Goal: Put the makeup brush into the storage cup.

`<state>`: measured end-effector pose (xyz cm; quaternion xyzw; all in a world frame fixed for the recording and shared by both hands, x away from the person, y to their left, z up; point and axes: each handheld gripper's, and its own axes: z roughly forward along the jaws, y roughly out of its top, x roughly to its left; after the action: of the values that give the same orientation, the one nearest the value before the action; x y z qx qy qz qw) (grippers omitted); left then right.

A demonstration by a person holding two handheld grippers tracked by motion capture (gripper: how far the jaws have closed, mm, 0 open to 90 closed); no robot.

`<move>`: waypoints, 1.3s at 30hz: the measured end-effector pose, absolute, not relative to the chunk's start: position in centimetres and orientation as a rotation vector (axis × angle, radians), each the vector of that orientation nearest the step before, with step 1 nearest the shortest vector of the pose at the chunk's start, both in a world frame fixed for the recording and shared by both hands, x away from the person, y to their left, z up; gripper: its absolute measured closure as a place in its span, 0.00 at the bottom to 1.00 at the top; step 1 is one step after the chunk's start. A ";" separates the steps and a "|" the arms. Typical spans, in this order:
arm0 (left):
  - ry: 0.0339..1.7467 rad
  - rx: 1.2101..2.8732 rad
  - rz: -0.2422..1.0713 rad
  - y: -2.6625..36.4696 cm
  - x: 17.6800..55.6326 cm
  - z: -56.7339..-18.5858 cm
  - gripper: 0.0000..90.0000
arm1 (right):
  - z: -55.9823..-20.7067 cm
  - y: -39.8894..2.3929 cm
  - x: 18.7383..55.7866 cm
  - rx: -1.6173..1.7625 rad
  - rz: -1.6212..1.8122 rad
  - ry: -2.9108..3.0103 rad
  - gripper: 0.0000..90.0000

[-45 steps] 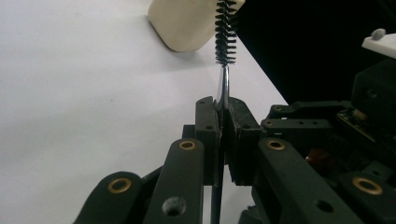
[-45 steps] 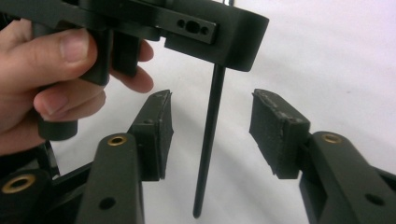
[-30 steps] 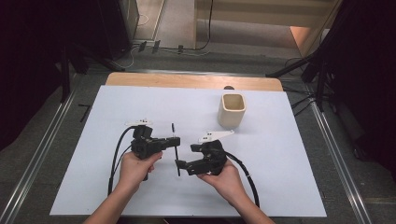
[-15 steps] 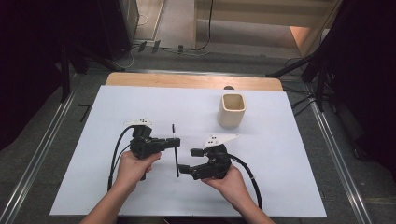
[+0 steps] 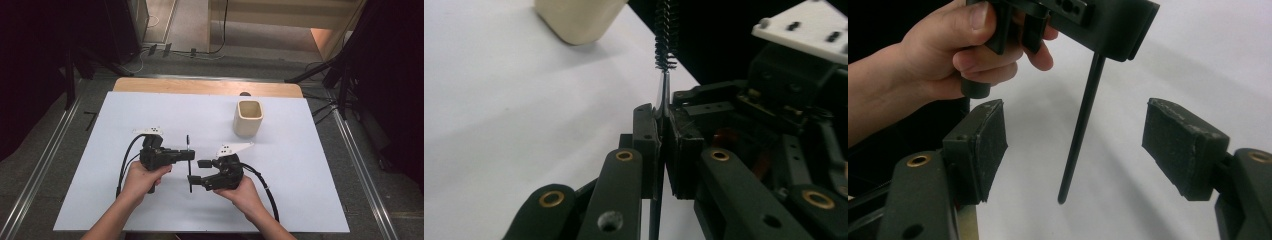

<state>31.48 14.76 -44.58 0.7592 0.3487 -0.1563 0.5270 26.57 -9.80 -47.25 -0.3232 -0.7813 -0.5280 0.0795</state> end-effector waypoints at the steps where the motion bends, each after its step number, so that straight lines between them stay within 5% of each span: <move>1: 0.825 1.818 -0.380 14.8 31.5 -44.6 0.94 | -47.3 -9.8 26.6 -0.964 -1.575 -2.334 0.31; 15: 0.756 1.814 -0.419 14.3 31.3 -44.6 0.94 | -48.3 -9.3 27.5 -0.946 -1.604 -2.228 0.43; 39: 0.748 1.819 -0.423 14.0 31.2 -44.8 0.94 | -48.4 -9.0 27.3 -0.998 -1.614 -2.187 0.93</move>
<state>31.21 14.01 -44.78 0.7638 0.3139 -0.1776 0.5353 27.32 -8.96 -48.39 -0.3421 -0.7495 -0.5533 0.1227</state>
